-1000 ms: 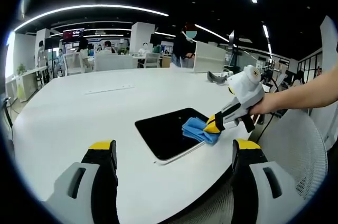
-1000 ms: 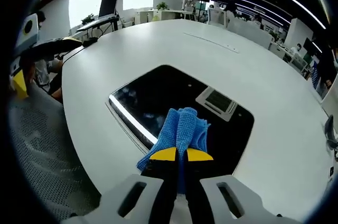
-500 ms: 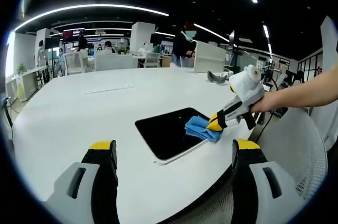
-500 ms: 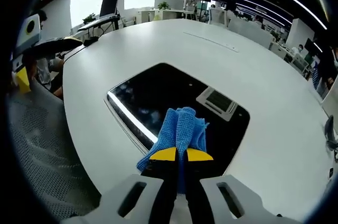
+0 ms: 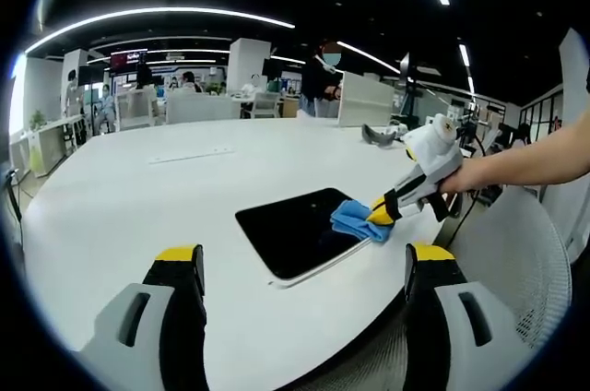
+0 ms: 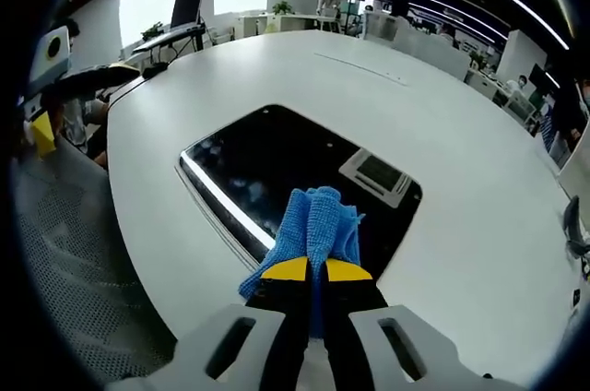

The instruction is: Wipe the mirror surface with the cleaning cloth until all visible marks leave the cleaned area.

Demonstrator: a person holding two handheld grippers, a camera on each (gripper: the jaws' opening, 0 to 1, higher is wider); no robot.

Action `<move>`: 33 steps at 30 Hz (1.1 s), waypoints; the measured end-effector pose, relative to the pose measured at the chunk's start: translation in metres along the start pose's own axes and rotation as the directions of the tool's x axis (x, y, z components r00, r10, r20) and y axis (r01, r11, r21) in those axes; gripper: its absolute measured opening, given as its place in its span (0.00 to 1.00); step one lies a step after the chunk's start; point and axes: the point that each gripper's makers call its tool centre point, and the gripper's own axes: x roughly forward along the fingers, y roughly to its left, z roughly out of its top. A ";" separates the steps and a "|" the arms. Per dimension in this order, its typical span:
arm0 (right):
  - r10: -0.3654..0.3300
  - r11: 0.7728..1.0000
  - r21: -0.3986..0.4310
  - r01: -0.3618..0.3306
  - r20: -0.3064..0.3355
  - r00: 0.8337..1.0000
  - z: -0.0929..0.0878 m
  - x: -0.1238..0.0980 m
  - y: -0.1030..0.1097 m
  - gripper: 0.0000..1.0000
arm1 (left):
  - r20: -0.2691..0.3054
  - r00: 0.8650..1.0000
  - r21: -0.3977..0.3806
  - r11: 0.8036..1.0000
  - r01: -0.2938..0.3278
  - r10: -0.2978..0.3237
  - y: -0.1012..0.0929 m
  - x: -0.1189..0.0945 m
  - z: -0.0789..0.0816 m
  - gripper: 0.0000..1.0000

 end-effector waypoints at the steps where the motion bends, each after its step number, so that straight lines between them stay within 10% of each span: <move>1: -0.002 1.000 0.000 0.002 -0.001 1.000 -0.001 -0.001 -0.001 0.00 | 0.000 1.000 0.001 1.000 -0.001 0.001 0.000 0.000 0.000 0.89; 33: -0.013 0.998 0.063 0.011 0.029 0.999 0.005 0.006 -0.015 0.00 | -0.004 1.000 -0.007 1.000 0.004 -0.004 0.001 -0.001 -0.001 0.89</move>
